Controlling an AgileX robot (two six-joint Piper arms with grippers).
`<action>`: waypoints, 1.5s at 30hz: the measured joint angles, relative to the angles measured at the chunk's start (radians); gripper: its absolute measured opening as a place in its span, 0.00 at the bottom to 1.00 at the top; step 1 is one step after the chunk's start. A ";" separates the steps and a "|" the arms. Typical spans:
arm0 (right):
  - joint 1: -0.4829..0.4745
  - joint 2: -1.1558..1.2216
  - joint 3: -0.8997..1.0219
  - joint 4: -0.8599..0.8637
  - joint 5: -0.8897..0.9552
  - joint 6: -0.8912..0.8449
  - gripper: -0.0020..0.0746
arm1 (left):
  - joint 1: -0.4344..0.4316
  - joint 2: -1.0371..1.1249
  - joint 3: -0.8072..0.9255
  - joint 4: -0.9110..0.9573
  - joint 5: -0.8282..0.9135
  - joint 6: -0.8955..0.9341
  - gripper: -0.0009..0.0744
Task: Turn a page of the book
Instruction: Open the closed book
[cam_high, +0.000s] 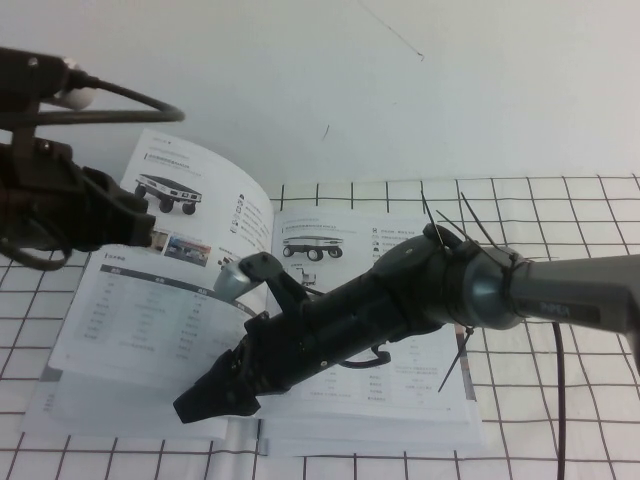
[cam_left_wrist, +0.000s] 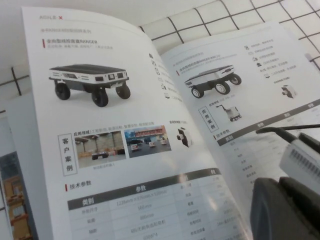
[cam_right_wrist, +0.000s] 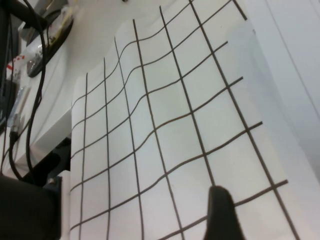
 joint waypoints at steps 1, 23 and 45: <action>0.000 0.000 0.000 -0.002 0.005 0.000 0.56 | 0.000 0.030 0.000 -0.010 -0.015 0.000 0.01; -0.035 0.000 -0.004 -0.036 0.249 0.006 0.23 | 0.000 0.615 -0.002 -0.129 -0.149 0.138 0.01; -0.262 -0.681 -0.004 -0.788 -0.078 0.523 0.03 | 0.000 0.548 -0.004 -0.244 -0.093 0.164 0.01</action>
